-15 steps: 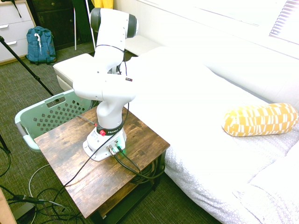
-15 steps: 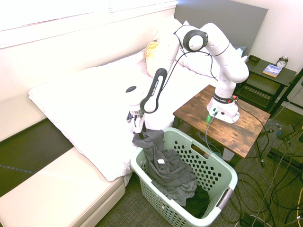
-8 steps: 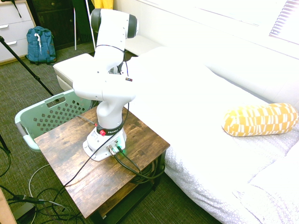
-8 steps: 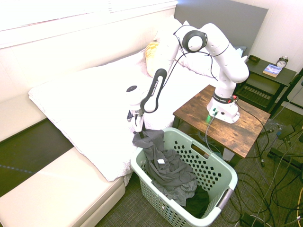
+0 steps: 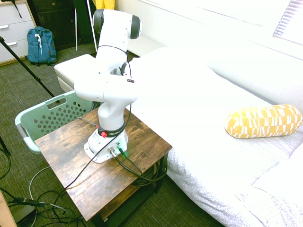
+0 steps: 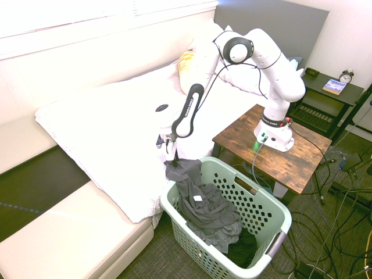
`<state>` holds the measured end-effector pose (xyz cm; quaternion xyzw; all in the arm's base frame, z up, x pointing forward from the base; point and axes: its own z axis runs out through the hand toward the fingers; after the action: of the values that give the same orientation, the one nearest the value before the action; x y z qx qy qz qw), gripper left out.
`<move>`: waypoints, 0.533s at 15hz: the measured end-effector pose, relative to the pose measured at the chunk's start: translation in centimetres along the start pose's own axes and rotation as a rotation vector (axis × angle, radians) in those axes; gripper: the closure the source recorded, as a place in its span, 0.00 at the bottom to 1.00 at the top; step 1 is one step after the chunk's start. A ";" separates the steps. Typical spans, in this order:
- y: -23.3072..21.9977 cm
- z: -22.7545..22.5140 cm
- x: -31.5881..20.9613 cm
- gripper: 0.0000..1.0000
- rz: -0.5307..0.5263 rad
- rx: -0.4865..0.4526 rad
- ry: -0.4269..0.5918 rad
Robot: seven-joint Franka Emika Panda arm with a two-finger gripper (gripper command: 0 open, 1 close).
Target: Put my clothes in the laundry bag
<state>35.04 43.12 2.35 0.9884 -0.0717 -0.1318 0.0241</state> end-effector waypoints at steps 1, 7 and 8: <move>0.0 0.1 -0.2 1.00 -0.001 -0.001 -0.001; -0.1 -0.2 -0.3 1.00 0.014 0.004 -0.002; 0.1 -0.7 -0.1 1.00 0.029 0.006 0.007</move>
<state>35.15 43.09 3.10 0.9878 -0.0861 -0.1277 0.0234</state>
